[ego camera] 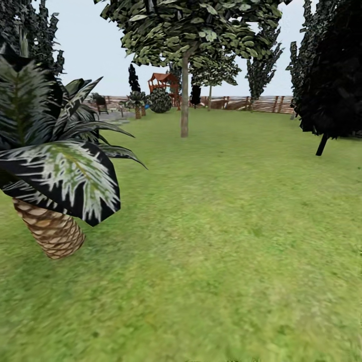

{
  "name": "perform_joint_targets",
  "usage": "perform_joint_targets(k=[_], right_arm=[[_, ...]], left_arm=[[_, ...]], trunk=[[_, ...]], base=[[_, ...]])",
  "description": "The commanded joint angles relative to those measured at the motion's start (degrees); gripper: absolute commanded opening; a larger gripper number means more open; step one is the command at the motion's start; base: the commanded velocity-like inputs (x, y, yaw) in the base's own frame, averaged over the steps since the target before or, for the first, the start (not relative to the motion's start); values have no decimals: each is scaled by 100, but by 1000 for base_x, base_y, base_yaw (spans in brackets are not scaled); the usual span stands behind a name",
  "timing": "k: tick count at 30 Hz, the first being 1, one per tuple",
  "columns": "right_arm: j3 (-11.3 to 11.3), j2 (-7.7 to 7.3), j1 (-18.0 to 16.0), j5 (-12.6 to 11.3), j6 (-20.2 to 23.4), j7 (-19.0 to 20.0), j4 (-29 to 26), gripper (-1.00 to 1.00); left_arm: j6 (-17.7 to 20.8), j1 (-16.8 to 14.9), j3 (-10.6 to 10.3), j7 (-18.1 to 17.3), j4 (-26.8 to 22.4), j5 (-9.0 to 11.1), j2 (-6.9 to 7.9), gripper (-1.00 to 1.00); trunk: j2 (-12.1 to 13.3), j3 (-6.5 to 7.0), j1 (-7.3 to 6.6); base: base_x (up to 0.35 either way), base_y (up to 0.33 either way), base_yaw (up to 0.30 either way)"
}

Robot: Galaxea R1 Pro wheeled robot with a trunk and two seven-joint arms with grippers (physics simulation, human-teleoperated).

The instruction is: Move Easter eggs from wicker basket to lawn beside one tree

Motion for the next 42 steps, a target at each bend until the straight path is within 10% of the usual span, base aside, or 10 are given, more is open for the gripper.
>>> perform_joint_targets(k=[1,42], right_arm=[[2,-3,-5,-12,-21,0,11,100],[58,-22,-5,127,-48,-4,-21,100]], left_arm=[[-13,-3,36,-6,2,40,-2,100],[-12,-3,37,-6,4,40,-2,100]], trunk=[[-3,-12,0],[-3,-304,0]], base=[[0,0,-218],[0,0,-27]])
